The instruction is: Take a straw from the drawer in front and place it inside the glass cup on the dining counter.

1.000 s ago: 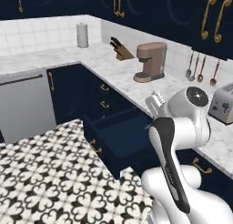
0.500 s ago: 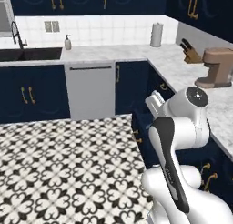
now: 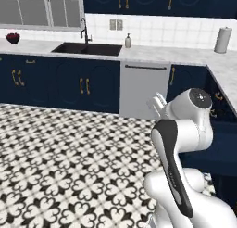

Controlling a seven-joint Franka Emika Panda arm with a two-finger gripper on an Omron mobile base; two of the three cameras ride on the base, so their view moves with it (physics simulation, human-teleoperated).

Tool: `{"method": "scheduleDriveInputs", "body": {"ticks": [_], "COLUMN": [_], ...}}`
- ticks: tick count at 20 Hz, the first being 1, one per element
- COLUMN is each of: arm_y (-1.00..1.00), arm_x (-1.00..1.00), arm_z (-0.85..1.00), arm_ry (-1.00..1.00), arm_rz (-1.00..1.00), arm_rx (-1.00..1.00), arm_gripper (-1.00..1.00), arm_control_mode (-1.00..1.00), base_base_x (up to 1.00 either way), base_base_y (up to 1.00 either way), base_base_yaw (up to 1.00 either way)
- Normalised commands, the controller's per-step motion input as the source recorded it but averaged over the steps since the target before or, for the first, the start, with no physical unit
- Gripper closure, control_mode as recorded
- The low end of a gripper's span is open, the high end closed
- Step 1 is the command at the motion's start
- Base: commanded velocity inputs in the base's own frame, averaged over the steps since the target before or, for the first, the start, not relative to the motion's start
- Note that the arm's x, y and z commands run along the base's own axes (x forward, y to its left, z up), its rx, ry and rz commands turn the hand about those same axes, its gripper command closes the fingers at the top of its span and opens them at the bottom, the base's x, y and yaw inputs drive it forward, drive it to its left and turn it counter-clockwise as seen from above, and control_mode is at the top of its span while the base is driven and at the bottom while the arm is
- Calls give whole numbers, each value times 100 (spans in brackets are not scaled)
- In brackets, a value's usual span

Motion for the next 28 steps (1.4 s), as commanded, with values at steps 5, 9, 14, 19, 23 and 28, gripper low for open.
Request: {"method": "scheduleDriveInputs", "body": {"ticks": [5,9,14,19,23,28], "arm_y": [0,0,0,0,0,0], "arm_x": [0,0,0,0,0,0], "arm_z": [0,0,0,0,0,0], "arm_ry": [0,0,0,0,0,0], "arm_rz": [0,0,0,0,0,0], "arm_rx": [0,0,0,0,0,0], "arm_gripper": [100,100,100,100,100,100], "arm_control_mode": [100,100,100,100,100,100], "base_base_x": [0,-4,-34,-58,-45,-14], "base_base_y": [88,100,100,100,100,100], "base_base_yaw": [28,12,4,6,5,0]}}
